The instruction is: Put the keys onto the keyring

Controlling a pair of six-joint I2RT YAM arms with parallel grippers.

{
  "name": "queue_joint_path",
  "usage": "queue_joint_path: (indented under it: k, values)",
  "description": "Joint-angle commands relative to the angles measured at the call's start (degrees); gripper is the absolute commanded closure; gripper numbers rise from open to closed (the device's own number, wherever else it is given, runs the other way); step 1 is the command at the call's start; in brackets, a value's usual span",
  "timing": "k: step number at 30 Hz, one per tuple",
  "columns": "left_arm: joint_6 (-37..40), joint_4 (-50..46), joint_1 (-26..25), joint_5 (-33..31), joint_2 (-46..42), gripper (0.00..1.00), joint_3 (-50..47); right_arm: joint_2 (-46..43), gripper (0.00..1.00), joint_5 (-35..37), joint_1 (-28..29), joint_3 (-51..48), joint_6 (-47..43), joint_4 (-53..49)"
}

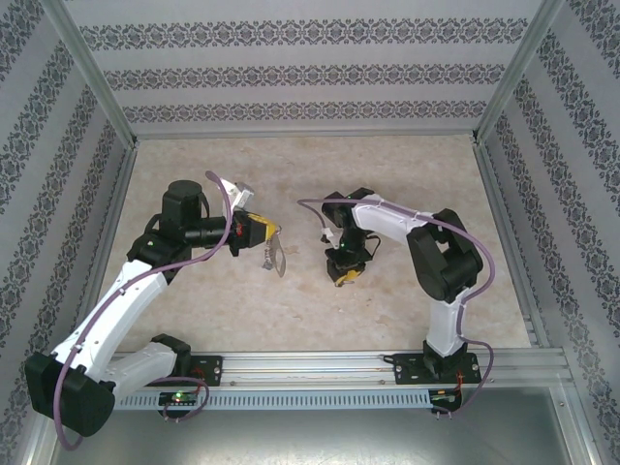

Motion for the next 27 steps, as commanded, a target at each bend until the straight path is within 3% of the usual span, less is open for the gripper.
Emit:
queue_joint_path:
  k: [1,15,27]
  values:
    - [-1.1,3.5,0.5,0.9,0.2,1.0,0.7,-4.7,0.66,-0.5,0.2,-3.7,1.8,3.4]
    - [-2.3,4.3,0.5,1.6,0.9,1.0,1.3,-8.8,0.63,-0.8,0.8,-10.6,2.7,18.0]
    - [-2.7,4.7,0.8,1.7,0.5,1.0,1.1,-8.9,0.66,1.2,1.8,-12.7,1.2,19.2]
